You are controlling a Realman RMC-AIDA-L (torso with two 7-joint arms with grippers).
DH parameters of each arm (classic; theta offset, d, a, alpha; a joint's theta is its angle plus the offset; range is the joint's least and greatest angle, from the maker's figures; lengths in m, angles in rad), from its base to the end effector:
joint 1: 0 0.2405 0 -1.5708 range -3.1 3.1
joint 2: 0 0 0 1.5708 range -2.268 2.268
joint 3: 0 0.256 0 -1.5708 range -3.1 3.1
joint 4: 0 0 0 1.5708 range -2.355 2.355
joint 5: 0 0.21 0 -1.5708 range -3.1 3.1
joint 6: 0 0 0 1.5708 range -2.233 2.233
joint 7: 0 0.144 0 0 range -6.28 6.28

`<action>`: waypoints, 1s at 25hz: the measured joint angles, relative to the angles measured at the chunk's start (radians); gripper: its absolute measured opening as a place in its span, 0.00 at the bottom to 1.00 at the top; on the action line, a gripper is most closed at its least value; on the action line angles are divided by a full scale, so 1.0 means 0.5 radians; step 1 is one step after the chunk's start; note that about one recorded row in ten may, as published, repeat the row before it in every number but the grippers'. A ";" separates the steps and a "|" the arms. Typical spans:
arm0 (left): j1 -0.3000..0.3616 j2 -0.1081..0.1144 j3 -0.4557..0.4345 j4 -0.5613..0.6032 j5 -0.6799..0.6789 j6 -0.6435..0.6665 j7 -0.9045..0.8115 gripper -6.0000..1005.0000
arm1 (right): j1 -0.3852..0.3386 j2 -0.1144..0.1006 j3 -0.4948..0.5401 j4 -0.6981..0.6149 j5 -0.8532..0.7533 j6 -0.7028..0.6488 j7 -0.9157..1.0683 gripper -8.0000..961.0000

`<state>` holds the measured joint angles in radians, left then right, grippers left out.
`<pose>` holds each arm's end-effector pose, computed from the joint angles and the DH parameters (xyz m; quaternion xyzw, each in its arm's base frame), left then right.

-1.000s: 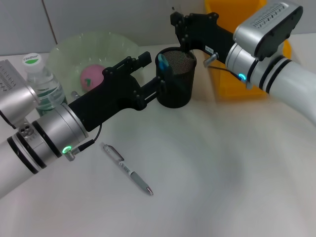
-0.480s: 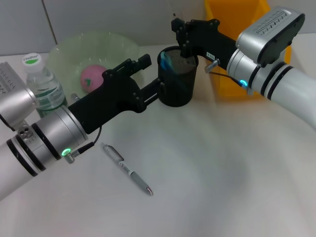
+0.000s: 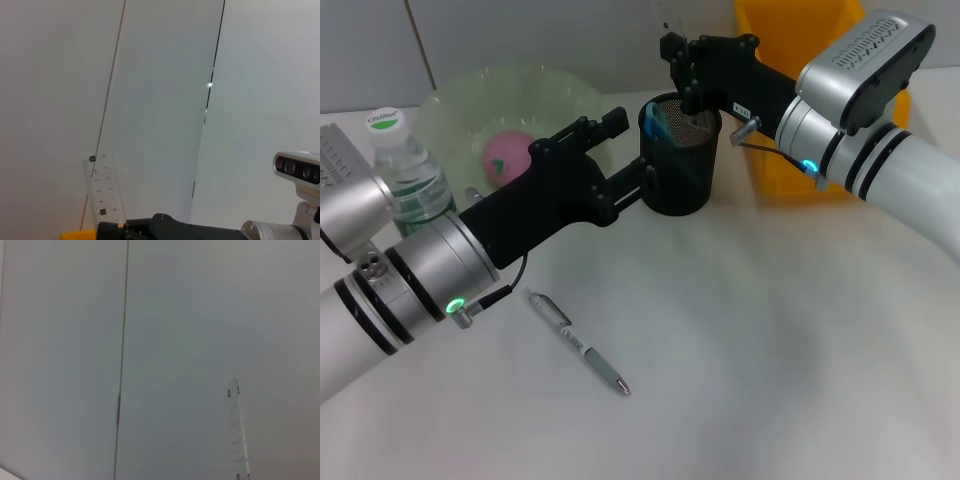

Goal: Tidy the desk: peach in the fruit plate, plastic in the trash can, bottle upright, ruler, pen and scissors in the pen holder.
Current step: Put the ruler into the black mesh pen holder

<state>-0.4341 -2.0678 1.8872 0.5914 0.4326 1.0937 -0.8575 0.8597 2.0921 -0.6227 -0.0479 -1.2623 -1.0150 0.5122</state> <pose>-0.1865 0.3303 -0.0733 -0.8583 -0.1706 -0.4262 0.2292 0.2027 0.4257 -0.0515 -0.8451 0.1378 0.3103 0.4130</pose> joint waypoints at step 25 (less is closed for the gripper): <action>-0.010 0.000 -0.001 -0.004 -0.009 -0.001 0.000 0.65 | -0.028 0.000 0.018 -0.014 0.000 -0.039 0.019 0.14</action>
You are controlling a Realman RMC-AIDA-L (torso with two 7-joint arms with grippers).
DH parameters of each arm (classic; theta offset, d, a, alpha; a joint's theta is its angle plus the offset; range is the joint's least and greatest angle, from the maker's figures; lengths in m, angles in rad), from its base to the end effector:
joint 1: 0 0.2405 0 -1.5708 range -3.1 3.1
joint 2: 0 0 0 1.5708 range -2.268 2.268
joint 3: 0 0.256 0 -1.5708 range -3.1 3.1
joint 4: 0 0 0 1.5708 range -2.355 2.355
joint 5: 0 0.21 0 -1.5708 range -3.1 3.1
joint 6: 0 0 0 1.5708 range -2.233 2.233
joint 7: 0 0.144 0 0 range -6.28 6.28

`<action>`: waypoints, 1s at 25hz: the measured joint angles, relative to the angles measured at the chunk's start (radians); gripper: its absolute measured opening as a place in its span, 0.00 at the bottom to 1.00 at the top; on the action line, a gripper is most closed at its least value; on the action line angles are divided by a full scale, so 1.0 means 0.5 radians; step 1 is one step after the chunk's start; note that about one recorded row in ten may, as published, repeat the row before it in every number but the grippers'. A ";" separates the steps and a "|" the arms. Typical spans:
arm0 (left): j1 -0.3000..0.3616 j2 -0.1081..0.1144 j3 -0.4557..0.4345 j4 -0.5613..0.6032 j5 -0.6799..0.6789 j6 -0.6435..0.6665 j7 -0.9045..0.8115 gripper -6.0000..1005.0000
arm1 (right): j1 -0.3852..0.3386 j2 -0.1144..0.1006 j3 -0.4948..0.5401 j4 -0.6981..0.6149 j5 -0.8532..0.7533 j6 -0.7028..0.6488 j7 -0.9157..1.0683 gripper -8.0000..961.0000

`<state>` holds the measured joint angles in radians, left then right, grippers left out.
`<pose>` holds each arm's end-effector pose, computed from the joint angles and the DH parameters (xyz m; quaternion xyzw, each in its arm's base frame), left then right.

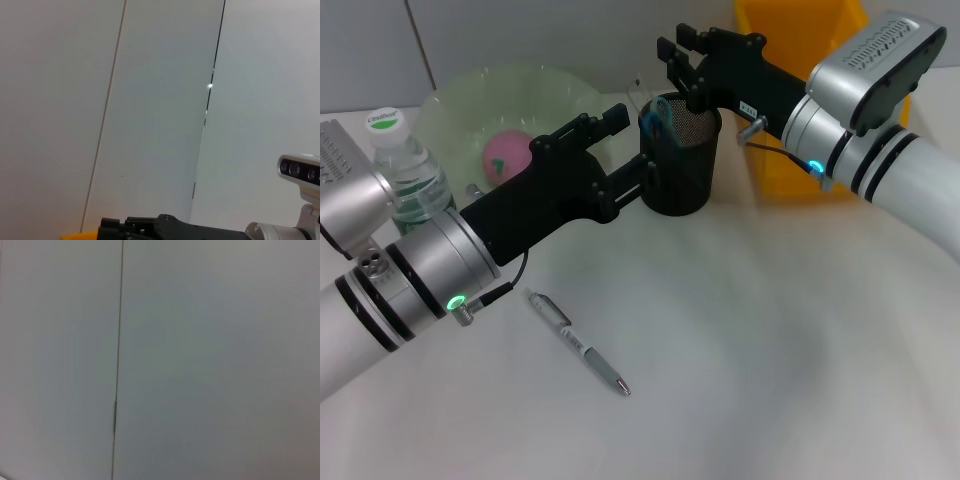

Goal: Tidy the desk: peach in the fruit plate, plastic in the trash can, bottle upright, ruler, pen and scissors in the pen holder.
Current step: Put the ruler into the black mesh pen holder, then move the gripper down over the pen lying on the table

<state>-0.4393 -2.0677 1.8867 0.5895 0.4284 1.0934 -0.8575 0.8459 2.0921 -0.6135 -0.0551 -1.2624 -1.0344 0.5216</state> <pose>-0.1854 0.3317 -0.0729 -0.8578 -0.1702 -0.4274 0.2294 0.2057 0.4237 -0.0482 -0.8399 0.1420 0.3193 0.4153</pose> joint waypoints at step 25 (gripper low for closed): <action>0.051 0.094 -0.041 0.013 0.230 0.131 -0.170 0.65 | -0.931 -0.117 -0.502 -1.073 -0.191 -1.109 1.534 0.77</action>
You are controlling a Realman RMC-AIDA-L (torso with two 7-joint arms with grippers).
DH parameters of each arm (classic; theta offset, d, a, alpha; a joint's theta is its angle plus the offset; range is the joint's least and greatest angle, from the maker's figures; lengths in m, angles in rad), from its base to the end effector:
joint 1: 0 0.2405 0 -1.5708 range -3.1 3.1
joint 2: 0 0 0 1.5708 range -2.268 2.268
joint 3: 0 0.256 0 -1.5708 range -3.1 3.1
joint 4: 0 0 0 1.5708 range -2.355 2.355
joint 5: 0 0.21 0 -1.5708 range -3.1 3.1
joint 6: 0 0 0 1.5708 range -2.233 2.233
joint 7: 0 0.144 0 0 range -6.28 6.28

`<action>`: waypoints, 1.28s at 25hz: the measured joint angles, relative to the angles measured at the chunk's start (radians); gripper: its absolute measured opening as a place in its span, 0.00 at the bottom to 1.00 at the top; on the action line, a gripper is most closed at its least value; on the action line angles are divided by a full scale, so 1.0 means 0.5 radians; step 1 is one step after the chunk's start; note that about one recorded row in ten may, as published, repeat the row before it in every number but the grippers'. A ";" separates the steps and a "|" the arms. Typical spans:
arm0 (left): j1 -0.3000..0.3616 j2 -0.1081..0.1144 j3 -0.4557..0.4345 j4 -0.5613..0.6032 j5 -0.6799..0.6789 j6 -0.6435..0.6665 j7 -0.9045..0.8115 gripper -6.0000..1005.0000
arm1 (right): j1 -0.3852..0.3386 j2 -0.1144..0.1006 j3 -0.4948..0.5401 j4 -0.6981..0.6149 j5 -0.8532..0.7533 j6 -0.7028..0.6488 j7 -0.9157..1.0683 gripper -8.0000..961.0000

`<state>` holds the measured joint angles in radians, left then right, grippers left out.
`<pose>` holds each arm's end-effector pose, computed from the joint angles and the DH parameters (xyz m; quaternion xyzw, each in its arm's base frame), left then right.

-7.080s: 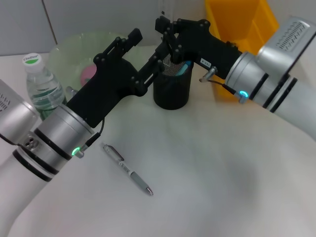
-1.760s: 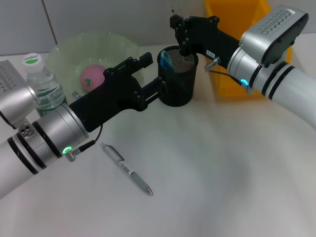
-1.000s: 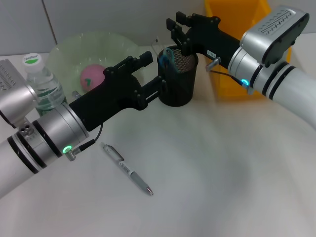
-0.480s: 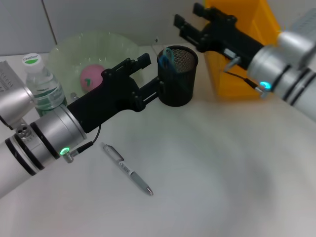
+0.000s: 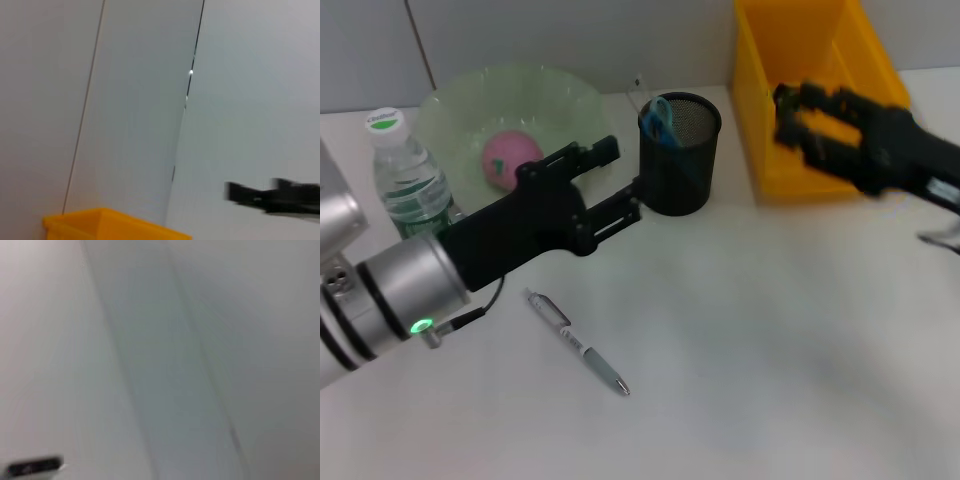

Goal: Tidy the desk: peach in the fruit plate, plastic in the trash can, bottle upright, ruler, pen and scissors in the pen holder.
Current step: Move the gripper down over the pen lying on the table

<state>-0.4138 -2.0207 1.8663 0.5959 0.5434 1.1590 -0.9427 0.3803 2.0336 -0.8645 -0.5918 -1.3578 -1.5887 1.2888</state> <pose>-0.2014 0.3214 -0.0623 -0.8758 -0.1671 -0.4093 0.1936 0.2615 0.3184 0.0430 -0.8434 0.2091 0.4435 0.2199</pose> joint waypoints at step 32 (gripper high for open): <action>-0.393 0.014 -1.040 1.246 2.812 0.738 -1.284 0.65 | -0.090 -0.190 0.123 -0.254 -1.142 -0.316 0.411 0.77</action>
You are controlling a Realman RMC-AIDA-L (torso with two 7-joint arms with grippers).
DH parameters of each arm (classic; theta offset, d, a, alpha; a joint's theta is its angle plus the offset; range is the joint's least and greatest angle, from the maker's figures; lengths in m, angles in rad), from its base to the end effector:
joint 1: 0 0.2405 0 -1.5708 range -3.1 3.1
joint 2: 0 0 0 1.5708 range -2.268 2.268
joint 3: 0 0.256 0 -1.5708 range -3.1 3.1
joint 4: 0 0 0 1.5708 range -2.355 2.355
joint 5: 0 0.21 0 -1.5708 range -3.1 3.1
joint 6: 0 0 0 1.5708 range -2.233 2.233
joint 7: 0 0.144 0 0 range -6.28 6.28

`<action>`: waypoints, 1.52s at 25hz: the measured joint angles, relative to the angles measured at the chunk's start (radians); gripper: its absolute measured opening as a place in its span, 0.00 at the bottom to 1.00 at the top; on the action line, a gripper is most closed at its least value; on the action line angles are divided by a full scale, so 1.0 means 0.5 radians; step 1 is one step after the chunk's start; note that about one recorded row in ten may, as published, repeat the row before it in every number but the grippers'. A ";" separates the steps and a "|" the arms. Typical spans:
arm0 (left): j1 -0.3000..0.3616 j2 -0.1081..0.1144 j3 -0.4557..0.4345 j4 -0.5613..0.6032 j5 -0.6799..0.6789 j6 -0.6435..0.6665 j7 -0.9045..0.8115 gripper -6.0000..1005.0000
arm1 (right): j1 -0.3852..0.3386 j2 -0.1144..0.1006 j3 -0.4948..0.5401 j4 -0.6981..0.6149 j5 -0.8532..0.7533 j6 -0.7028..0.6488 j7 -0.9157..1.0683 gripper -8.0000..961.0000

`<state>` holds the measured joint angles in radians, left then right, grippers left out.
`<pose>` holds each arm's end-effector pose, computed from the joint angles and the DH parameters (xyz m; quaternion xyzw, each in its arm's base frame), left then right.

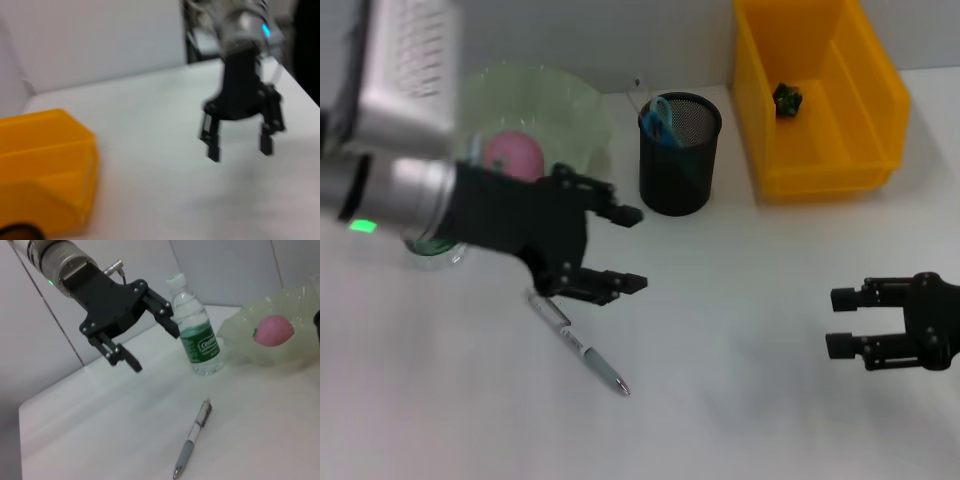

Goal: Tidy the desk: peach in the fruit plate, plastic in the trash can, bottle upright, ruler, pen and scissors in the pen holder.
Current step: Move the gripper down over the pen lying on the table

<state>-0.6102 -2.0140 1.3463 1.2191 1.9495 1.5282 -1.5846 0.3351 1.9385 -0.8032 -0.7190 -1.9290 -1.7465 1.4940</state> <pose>-0.1301 0.3468 -0.0032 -0.9933 0.0914 -0.0606 0.0356 0.3142 0.2713 0.0522 -0.9331 0.2785 0.2124 0.0814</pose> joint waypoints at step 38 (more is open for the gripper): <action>-0.706 -0.126 1.026 -0.347 1.100 -0.107 0.592 0.77 | 0.098 0.052 0.014 0.092 -0.060 0.194 0.218 0.77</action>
<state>-0.9632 -2.0771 1.8595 1.0455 2.4995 1.4746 -1.2886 0.3842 1.9647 -0.7961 -0.6728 -1.9589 -1.6493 1.6028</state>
